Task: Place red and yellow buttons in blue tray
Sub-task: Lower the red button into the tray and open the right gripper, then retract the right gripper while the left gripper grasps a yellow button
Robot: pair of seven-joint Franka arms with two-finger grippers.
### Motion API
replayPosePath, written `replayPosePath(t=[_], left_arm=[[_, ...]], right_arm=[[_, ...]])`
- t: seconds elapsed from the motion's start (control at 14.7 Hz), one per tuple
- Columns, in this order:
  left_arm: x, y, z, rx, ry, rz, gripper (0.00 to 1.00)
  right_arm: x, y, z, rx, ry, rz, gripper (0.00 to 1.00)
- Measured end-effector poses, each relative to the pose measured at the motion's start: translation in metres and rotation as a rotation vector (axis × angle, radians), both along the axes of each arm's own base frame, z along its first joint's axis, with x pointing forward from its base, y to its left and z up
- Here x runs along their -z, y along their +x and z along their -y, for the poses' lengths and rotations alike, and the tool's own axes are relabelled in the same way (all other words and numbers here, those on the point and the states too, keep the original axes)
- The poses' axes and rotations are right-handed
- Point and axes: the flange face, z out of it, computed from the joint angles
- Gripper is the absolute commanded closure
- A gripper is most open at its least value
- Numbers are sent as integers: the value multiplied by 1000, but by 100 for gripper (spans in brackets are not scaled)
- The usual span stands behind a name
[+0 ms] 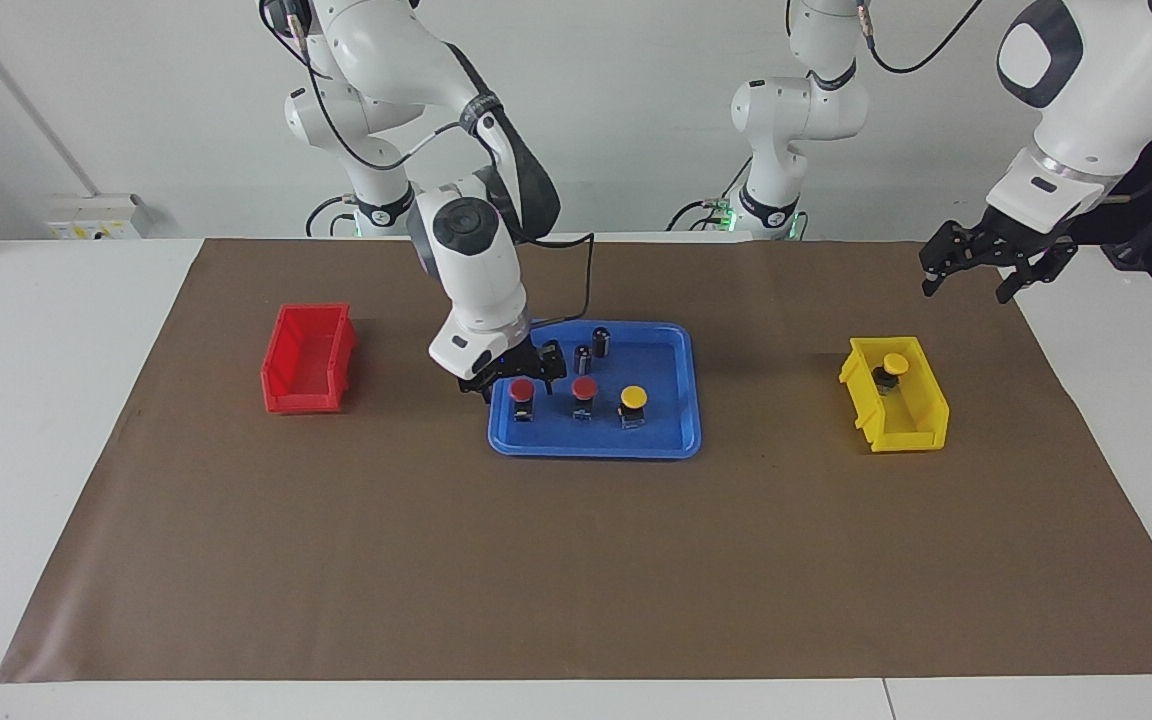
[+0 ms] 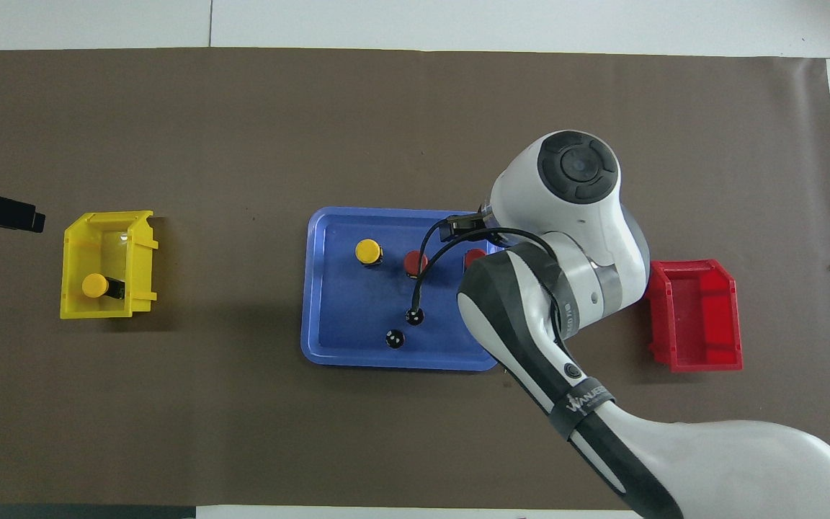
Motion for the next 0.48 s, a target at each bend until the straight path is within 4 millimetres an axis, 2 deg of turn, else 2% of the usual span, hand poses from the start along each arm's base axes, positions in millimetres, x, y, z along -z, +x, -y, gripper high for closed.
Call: replayPosePath(t=[0.14, 0.27, 0.48], left_arm=[[39, 8, -7, -14, 3, 15, 8], [83, 13, -20, -38, 8, 19, 16], [138, 11, -36, -59, 13, -12, 25]], right_arm=[[-42, 15, 52, 62, -20, -12, 0], [-76, 20, 103, 102, -80, -33, 0], [-118, 16, 157, 165, -119, -86, 0]])
